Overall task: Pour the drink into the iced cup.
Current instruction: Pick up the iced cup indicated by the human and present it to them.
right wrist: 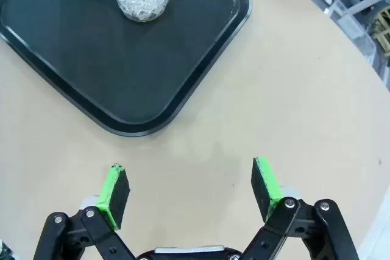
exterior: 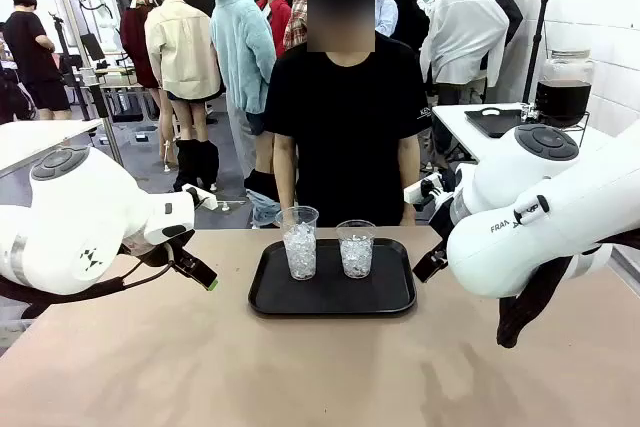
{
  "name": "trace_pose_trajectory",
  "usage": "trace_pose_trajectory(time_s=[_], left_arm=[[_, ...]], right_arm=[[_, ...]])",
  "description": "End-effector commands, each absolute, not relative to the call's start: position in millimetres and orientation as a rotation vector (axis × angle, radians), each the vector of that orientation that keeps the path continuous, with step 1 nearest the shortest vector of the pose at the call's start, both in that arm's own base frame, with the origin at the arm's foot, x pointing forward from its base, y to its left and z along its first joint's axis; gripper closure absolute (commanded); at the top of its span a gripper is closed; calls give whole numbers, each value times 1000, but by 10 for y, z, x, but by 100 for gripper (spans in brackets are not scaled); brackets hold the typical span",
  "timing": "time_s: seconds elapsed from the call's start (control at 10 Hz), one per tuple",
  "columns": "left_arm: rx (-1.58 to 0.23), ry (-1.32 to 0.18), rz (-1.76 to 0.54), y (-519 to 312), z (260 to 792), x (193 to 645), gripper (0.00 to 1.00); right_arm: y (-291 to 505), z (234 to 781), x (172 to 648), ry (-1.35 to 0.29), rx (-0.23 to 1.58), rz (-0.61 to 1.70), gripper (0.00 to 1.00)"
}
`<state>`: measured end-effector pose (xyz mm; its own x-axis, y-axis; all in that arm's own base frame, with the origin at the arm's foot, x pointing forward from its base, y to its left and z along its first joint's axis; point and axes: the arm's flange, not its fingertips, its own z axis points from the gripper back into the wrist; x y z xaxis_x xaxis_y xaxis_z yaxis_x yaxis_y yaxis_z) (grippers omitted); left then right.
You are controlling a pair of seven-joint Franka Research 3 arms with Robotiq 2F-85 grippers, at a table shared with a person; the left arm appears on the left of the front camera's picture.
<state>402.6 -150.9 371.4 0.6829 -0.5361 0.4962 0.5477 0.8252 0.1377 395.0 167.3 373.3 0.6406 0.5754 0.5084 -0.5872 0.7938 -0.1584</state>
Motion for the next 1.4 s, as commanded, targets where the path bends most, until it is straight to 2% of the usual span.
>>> trace_pose_trajectory(time_s=[0.0,1.3], left_arm=[[-22,-549,-608,-1509,3714,4026,0],[-22,-549,-608,-1509,3714,4026,0]], right_arm=[[1673,3732,3950,-572,22,663,0],[1673,3732,3950,-572,22,663,0]])
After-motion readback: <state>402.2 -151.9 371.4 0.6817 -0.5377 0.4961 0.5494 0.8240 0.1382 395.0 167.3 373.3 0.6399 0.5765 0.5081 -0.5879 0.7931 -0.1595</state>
